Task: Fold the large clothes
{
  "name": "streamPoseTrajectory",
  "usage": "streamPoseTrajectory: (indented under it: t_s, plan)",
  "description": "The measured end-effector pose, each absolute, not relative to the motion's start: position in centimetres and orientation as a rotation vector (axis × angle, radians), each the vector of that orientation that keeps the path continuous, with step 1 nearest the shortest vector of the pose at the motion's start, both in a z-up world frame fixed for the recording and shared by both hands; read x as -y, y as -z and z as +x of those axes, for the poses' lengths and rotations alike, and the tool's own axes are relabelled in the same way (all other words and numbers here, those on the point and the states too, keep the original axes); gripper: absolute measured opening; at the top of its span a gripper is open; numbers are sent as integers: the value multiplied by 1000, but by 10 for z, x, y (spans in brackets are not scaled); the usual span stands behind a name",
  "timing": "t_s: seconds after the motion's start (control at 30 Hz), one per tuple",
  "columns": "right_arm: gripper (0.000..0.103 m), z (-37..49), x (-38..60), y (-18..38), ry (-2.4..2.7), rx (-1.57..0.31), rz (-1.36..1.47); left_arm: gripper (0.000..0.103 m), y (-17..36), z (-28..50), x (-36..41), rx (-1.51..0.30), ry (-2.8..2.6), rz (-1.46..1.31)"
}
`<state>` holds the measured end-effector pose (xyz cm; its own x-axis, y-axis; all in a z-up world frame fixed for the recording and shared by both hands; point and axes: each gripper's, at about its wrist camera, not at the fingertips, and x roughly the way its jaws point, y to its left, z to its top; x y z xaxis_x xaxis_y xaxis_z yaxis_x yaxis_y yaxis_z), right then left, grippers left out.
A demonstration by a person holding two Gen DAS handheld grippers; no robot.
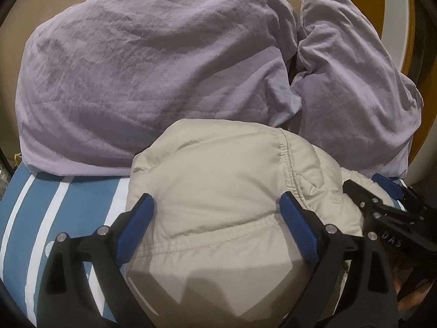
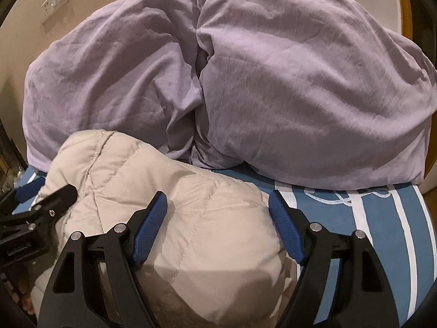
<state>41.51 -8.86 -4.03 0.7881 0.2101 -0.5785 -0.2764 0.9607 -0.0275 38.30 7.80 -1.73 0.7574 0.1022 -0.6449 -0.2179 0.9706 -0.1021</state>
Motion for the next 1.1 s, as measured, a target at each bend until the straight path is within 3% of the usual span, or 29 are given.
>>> streamPoseTrajectory:
  t_s: [0.8, 0.93, 1.1]
  plan:
    - [82, 429, 95, 62, -254, -569, -59, 98, 30, 388, -75, -681, -189, -159]
    - [91, 422, 98, 52, -209, -603, -87, 100, 25, 382, -76, -695, -211, -148]
    - [96, 380, 111, 38, -176, -590, -92, 100, 13, 353, -72, -716, -200, -180]
